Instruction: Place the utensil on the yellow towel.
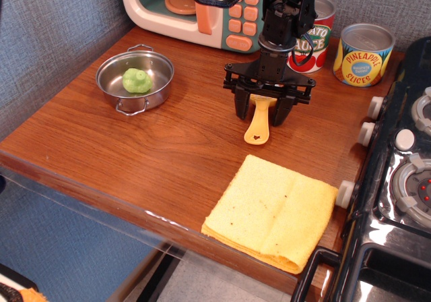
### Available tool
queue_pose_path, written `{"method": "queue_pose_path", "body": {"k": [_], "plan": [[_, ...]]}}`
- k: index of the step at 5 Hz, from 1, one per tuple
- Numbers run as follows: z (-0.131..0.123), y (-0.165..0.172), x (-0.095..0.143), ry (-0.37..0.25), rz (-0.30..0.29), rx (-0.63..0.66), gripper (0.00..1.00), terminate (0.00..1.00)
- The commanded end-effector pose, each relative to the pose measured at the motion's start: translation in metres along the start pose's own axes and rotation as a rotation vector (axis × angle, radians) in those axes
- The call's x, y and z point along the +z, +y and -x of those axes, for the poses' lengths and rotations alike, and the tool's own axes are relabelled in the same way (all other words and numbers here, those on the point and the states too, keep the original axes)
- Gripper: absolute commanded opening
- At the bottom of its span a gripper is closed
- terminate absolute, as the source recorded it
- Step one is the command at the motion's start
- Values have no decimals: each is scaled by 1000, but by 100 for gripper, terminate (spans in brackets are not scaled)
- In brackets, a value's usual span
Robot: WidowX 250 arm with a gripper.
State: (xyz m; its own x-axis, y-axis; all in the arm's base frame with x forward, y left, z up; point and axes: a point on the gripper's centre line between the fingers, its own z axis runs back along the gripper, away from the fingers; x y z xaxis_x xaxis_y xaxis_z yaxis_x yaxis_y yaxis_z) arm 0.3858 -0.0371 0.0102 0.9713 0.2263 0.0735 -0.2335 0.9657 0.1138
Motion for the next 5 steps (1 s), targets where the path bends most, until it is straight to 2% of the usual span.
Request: {"method": "queue_pose_path", "body": {"k": [1,2,3,4,5], "plan": [[0,6,21,-57,-9,-2,0,0],[3,8,52,-139,3,10,0,0],[14,5,98,-258,37,2,0,0],[45,-4,131,-309,87,-26,0,0],[93,-15,130,-276,131,-78,0,0]]}}
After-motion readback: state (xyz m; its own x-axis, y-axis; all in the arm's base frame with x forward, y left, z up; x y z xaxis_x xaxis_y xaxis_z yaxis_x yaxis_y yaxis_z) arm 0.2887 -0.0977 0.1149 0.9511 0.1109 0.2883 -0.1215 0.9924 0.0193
